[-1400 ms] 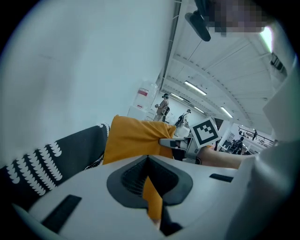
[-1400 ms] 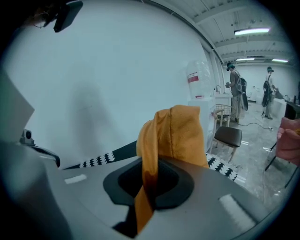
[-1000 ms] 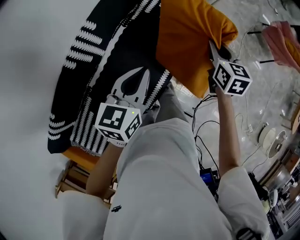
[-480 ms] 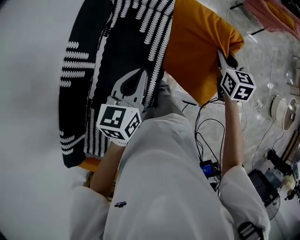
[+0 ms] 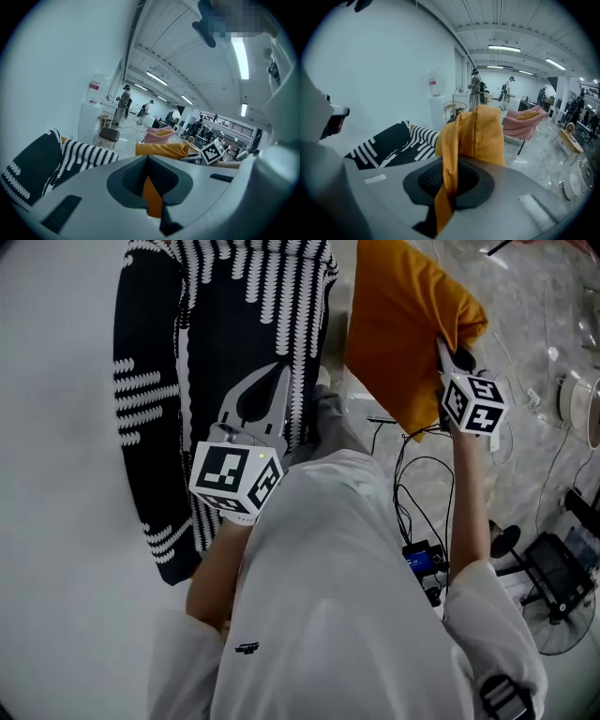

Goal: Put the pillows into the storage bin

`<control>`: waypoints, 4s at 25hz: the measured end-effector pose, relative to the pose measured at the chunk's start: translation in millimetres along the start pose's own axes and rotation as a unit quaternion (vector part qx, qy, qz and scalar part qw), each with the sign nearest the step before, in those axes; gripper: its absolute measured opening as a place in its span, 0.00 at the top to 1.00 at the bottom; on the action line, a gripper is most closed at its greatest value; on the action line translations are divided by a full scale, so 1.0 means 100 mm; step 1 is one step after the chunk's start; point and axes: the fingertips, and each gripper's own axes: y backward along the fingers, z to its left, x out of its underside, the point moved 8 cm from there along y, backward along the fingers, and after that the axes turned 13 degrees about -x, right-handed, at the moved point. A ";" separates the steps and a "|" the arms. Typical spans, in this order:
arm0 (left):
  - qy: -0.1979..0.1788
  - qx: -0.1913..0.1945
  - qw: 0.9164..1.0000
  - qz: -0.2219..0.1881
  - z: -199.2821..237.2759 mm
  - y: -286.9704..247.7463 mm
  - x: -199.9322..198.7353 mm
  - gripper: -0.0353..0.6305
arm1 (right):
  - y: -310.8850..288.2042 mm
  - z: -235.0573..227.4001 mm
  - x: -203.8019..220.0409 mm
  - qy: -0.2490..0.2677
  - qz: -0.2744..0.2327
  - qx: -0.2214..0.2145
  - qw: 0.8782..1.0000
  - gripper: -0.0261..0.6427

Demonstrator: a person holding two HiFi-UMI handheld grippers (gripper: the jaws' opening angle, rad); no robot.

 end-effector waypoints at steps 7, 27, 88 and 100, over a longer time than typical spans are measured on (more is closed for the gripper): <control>-0.012 0.031 0.999 0.040 -0.20 -0.48 0.04 0.93 | -0.03 -0.39 0.52 -0.023 0.042 0.030 0.998 0.90; -0.048 0.072 0.988 0.130 -0.43 -1.22 0.27 0.93 | -0.60 -0.66 2.05 -0.177 0.145 0.068 0.971 0.83; 0.049 -0.128 0.979 -0.150 0.15 1.84 0.22 0.93 | 0.96 2.66 -0.66 0.177 -0.161 -0.308 0.921 0.91; 0.058 -0.142 0.975 -0.162 0.20 2.05 0.27 0.93 | 1.02 2.89 -0.60 0.189 -0.170 -0.327 0.910 0.94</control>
